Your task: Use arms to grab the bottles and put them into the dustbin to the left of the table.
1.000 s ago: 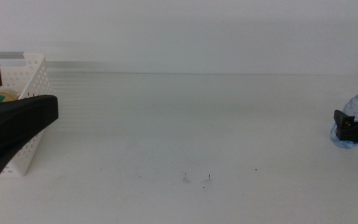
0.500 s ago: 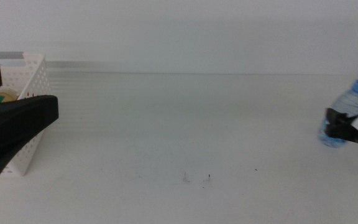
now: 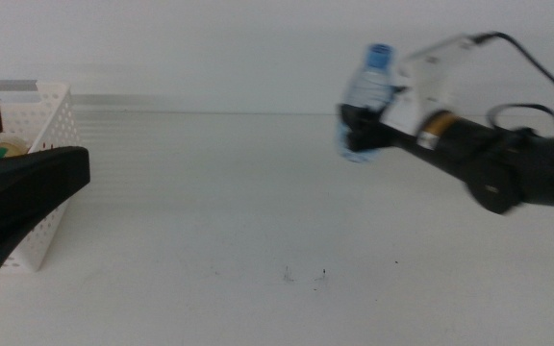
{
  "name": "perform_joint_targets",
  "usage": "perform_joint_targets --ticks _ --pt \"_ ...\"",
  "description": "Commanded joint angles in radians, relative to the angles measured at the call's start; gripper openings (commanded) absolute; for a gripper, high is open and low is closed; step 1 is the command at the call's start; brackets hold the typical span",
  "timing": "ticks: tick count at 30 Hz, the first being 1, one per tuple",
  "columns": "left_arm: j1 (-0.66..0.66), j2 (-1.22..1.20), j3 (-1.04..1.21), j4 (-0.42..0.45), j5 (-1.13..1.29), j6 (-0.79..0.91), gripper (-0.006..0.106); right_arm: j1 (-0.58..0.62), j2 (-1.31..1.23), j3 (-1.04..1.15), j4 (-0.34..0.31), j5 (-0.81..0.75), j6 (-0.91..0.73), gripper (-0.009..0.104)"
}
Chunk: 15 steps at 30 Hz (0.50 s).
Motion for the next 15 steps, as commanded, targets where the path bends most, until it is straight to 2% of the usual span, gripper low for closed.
perform_joint_targets --ticks 1,10,15 --pt "-0.005 -0.003 -0.002 0.0 -0.015 -0.001 0.094 0.06 0.051 -0.105 -0.003 -0.007 0.007 -0.001" --pt "-0.005 -0.003 -0.002 0.0 -0.015 -0.001 0.094 0.202 0.306 -0.425 -0.003 0.087 0.068 -0.001" --pt "-0.005 -0.003 -0.002 0.0 -0.015 -0.001 0.094 0.239 0.393 -0.503 -0.003 0.087 0.068 -0.001"
